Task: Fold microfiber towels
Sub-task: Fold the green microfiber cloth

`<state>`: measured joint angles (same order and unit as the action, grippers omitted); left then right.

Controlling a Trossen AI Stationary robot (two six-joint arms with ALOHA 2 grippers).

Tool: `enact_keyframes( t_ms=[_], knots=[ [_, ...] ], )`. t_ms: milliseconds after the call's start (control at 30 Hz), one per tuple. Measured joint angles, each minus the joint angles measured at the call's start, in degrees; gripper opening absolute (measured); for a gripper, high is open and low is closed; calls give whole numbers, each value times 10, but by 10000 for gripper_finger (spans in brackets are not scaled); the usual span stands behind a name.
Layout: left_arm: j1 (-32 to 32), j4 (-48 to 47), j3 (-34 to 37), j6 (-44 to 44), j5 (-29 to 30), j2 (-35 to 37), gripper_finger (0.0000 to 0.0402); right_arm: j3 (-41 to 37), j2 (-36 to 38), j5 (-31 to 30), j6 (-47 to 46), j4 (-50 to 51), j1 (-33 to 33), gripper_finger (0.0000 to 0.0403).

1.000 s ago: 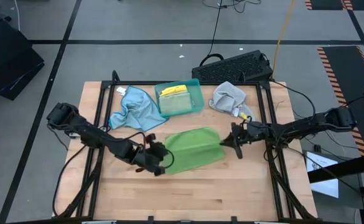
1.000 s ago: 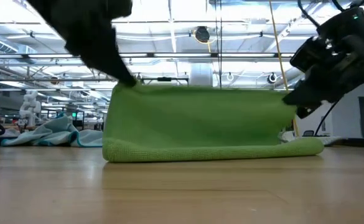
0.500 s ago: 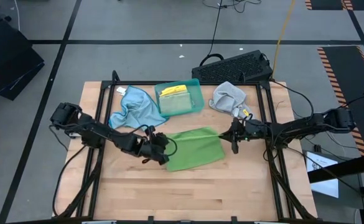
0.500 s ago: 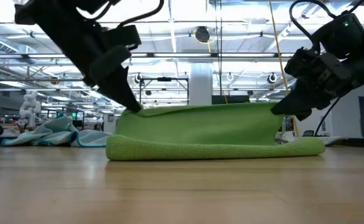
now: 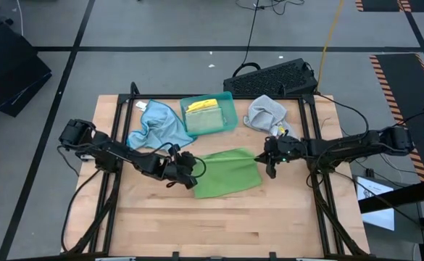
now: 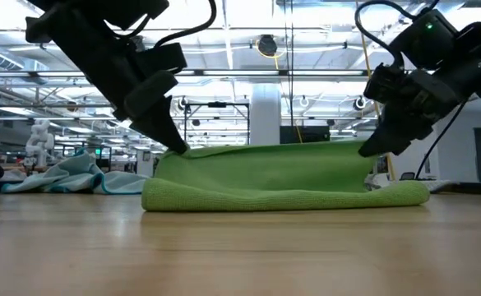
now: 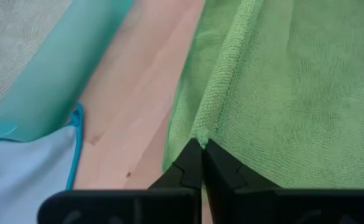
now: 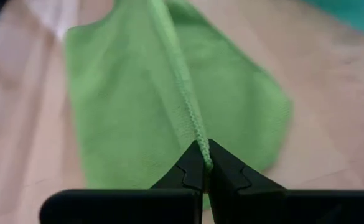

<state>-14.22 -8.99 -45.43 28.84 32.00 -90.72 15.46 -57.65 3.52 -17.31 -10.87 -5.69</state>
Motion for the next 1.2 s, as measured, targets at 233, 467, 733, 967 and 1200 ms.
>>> enact_keyframes(
  t_ms=[233, 467, 733, 967, 1200],
  knots=[
    [8, 5, 0, 13, 0, 0, 6, 0, 0, -7, 30, -14, -26, 2],
    [0, 44, 0, -19, -7, 0, 6, 35, 22, 91, 31, 42, -32, 2],
    [-1, 42, 0, -7, 10, 0, 6, 38, 15, 75, 47, 58, -32, 2],
    [16, 25, 0, 2, 20, 0, 6, 38, 12, 26, 74, 54, -45, 2],
    [34, 25, 0, 1, -6, 0, 6, 38, 1, 24, 96, 53, -71, 2]
  ],
)
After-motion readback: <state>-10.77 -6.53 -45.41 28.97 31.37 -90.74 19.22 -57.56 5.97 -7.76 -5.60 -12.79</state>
